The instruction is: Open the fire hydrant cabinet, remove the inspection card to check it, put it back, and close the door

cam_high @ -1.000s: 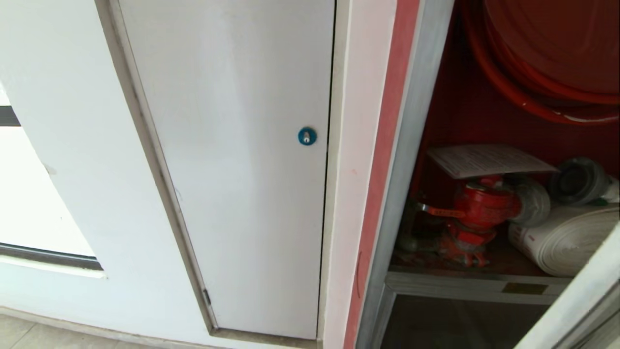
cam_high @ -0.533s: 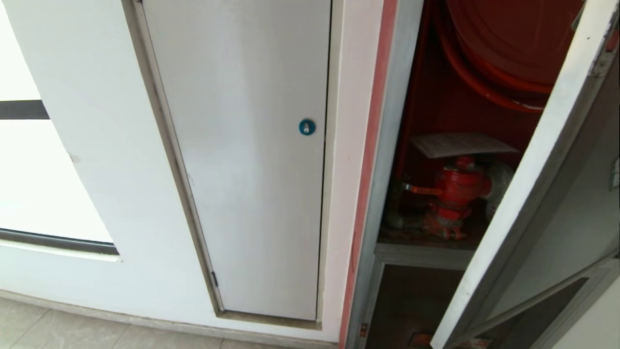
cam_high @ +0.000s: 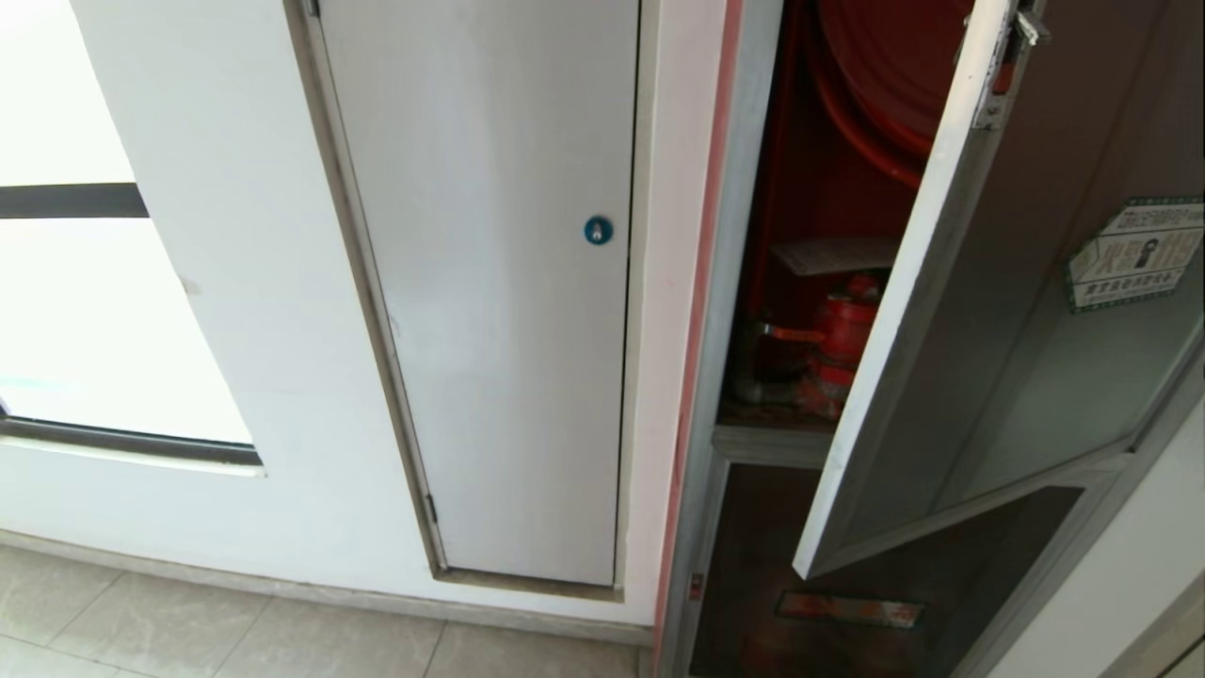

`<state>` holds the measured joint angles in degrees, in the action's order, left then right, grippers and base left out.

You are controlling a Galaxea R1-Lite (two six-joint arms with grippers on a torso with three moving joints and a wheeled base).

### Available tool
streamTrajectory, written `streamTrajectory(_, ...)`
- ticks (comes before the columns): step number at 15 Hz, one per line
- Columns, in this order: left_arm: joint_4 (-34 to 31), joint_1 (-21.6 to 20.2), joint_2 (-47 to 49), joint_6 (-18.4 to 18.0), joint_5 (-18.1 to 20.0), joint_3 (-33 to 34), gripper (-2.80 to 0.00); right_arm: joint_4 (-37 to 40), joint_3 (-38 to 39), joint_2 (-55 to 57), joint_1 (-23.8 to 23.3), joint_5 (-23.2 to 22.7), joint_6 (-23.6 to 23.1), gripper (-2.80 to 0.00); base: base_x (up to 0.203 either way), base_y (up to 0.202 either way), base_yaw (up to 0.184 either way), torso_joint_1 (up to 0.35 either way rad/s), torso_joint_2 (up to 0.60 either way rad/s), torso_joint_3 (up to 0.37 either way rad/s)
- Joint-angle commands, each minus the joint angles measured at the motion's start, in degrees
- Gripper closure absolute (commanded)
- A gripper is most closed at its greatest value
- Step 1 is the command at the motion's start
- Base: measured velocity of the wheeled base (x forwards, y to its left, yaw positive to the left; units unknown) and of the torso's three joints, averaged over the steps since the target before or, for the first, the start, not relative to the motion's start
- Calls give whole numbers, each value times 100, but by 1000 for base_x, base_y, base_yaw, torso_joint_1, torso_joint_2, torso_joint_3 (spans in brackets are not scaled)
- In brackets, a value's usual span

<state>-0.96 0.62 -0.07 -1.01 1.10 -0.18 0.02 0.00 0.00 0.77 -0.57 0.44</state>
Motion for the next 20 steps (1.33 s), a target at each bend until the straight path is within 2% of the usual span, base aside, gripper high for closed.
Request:
streamTrajectory(1,0,-1,7,5,-4,1,0,-2,0,9,2,-4,0,0,-197,0,1,0,0,2)
streamTrajectory(11,0,-1,7,31,-48,1,0,-2,0,9,2,-4,0,0,-191,0,2,1,3,2)
streamTrajectory(20,0,-1,7,31,-48,1,0,-2,0,9,2,-4,0,0,-6,0,0,2,0,-1)
